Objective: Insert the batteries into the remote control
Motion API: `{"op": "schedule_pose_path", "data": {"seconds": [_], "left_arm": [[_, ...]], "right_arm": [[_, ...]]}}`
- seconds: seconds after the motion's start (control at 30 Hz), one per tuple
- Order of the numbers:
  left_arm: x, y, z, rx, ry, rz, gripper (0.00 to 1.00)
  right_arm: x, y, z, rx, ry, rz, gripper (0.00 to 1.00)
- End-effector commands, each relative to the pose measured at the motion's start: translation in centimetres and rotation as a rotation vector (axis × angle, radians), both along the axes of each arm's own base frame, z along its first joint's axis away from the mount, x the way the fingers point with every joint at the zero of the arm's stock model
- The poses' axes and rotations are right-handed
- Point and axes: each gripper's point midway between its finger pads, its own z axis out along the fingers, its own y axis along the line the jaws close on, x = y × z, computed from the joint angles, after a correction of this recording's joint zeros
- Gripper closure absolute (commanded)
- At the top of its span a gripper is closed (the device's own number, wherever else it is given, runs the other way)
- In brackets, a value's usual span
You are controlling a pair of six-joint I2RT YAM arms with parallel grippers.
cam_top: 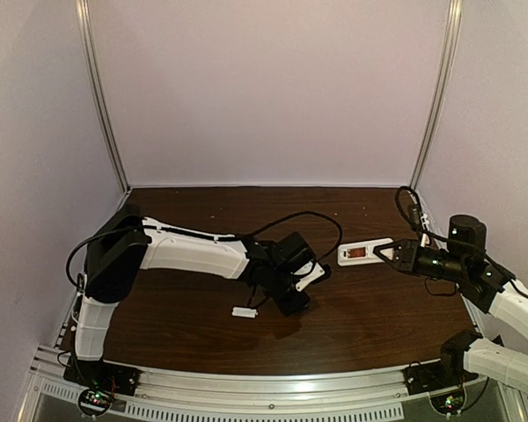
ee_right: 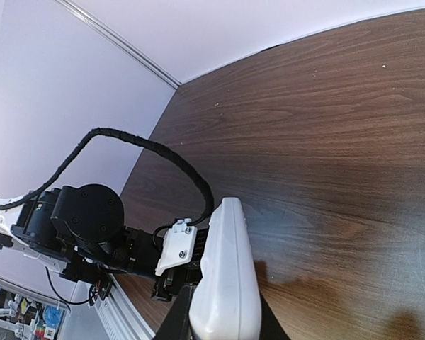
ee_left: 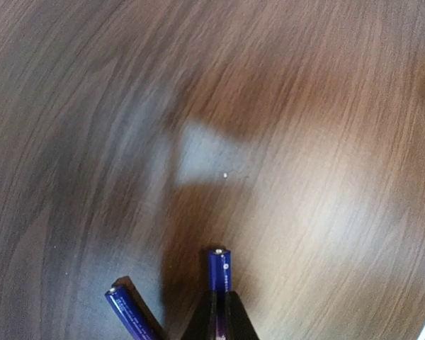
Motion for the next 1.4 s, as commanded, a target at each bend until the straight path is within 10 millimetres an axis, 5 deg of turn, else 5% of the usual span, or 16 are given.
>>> {"op": "schedule_pose_path", "data": {"seconds": [0.0, 0.33, 0.67, 0.9, 1.37], "left_arm": [[-1.5, 0.4, -1.6, 0.06, 0.015, -0.049, 0.95], [-1.9, 0.8, -2.9, 0.107, -0.002, -0.069, 0.87], [-2.2, 1.2, -3.5, 0.162, -0.023, -0.089, 0.9], [-2.3, 1.7, -2.2, 0.134, -0.033, -0.067, 0.94], [-2.0, 2.8, -4.4, 0.246, -0.046, -0.063, 0.83]], "right_arm": [[-0.2, -0.1, 1.8, -0.001, -0.062, 0.013, 1.0], [-0.5, -0.3, 3.2, -0.024, -0.1, 0.016, 1.0], [-0.6, -0.5, 3.3, -0.033, -0.097, 0.011, 1.0], [-1.1, -1.1, 2.8, -0.083, -0.093, -0.002, 1.0], [-0.9, -3.7, 1.3, -0.228, -0.024, -0.114, 1.0]]}}
